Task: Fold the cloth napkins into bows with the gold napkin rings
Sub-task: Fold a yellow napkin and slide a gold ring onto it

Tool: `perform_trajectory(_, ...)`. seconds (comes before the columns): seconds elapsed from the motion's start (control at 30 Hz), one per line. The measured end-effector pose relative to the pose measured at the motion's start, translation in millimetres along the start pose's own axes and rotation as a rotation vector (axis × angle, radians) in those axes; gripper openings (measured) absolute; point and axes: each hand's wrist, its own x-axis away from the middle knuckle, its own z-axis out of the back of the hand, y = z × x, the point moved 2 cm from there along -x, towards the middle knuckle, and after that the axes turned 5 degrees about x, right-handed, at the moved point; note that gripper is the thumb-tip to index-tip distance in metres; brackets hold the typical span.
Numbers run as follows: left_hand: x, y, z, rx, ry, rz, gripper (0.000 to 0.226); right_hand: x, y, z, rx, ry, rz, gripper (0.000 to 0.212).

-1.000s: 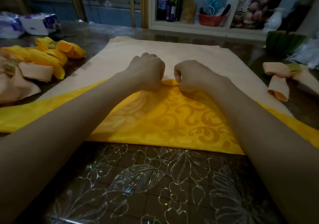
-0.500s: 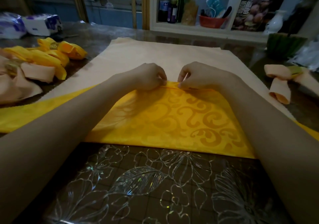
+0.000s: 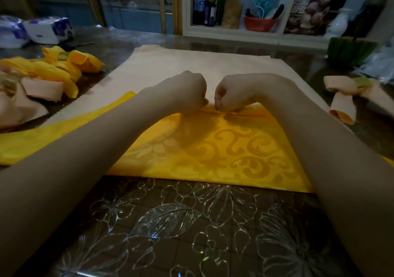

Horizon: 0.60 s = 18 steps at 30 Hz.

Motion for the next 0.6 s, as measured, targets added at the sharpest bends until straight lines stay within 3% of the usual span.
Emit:
perform_trajectory(0.2,-1,-10,0,0.059,-0.074,-0.005,0.024,-2,5,-3,-0.067,0.086,-0.003,0.018)
perform_trajectory(0.6,-2,-18,6,0.071,-0.225,0.009,0.03,0,1,-1,0.012,0.068,0.005,0.025)
